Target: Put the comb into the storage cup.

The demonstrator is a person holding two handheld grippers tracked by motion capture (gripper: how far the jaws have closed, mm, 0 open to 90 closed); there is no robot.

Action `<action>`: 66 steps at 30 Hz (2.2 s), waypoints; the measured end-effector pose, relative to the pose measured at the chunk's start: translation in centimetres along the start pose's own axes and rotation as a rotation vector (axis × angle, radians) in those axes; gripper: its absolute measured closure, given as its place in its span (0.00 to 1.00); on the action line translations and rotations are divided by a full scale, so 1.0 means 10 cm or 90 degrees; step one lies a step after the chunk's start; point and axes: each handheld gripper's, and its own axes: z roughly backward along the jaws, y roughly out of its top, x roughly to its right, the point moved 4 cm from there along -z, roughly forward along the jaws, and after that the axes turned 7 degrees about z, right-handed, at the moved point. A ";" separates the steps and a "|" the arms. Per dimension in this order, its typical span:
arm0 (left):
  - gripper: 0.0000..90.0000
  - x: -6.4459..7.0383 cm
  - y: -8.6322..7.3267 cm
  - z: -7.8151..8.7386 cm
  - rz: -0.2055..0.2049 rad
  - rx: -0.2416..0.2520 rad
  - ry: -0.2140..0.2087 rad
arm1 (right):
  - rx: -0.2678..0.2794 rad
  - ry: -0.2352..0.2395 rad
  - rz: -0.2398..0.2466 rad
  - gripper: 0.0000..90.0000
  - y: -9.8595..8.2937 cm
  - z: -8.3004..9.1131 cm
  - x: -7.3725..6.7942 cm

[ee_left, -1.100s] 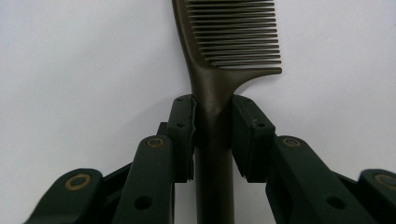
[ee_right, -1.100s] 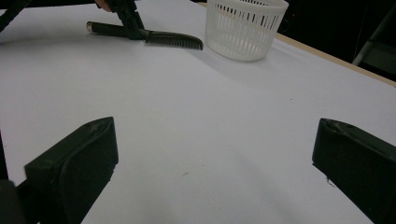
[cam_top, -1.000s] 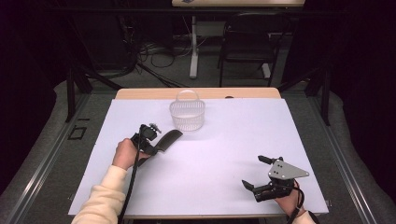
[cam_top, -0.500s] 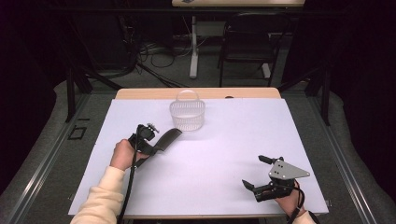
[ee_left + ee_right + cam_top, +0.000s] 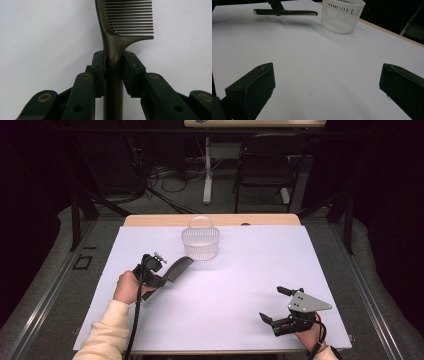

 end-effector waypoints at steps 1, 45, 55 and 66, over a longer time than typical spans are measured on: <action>0.80 0.00 -0.01 0.01 -0.001 0.000 0.001 | 0.001 0.000 0.001 0.00 0.00 0.00 0.00; 0.80 -0.18 -0.09 0.15 0.058 0.164 -0.020 | 0.002 -0.002 -0.001 0.00 0.00 0.01 0.00; 0.80 -0.18 -0.08 0.19 0.064 0.199 -0.008 | 0.002 -0.003 -0.001 0.00 0.00 0.01 0.01; 0.80 -0.18 -0.07 0.21 0.064 0.224 -0.005 | 0.001 -0.002 0.000 0.00 0.00 0.01 0.01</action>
